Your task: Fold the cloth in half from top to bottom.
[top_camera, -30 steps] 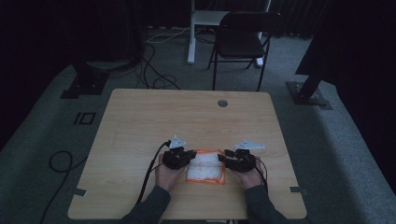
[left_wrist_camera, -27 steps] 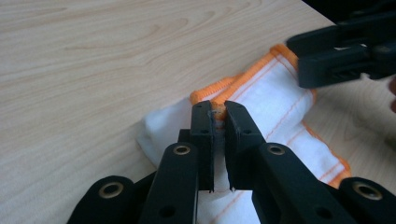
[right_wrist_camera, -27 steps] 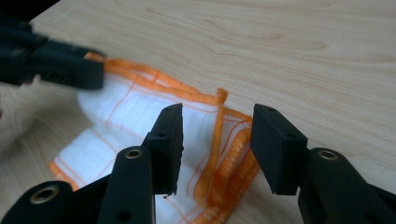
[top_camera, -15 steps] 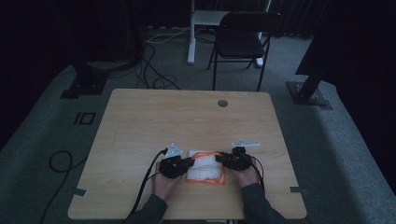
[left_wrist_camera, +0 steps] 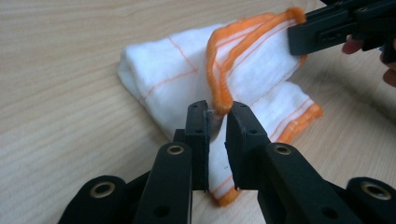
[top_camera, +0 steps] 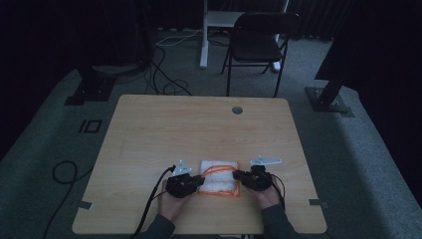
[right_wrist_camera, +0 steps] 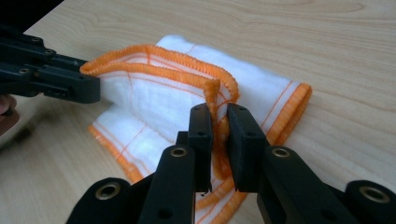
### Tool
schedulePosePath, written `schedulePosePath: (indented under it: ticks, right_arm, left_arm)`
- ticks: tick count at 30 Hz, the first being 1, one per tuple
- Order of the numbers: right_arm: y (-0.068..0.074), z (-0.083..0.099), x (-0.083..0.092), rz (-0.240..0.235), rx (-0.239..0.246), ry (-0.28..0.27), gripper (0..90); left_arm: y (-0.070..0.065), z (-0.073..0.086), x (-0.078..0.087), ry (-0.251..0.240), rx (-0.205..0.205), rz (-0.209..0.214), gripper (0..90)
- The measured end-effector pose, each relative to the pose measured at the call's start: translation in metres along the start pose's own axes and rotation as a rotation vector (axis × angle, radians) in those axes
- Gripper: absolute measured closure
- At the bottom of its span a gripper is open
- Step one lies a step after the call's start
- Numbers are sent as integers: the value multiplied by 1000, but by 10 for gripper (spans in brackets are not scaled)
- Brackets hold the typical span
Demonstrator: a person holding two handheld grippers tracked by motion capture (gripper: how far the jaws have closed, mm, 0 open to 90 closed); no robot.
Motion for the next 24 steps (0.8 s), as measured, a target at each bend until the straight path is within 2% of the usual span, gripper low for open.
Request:
schedulePosePath:
  ticks: [3, 7, 10, 13, 14, 19, 24]
  right_arm:
    - [1, 3, 3, -9, 9, 1, 795]
    - [3, 4, 11, -22, 16, -28, 692]
    - [2, 1, 16, -30, 20, -58, 658]
    - [0, -3, 16, -36, 11, -70, 580]
    - [0, -3, 16, -36, 11, -70, 580]
    - [-11, -12, 2, -100, -42, -68, 474]
    - [-15, -16, -9, -116, -47, -41, 475]
  left_arm:
    - [1, 3, 1, 9, 2, -4, 800]
    - [2, 8, 0, 24, -6, -9, 800]
    - [4, 10, -1, 30, -1, -14, 800]
    - [4, 10, -1, 29, -3, -16, 800]
    - [4, 10, -1, 29, -3, -16, 800]
    - [2, 8, -2, 28, -11, -18, 800]
    - [3, 9, -3, 40, -18, -19, 801]
Point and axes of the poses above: each handheld gripper's, and its own axes: x roughly backward along the jaws, z roughly out of its underside, y roughly to its left, the point moved 4 cm from there along -x, roughly forward along the jaws, and after that the axes turned 5 degrees about -z, right-handed, at the moved point
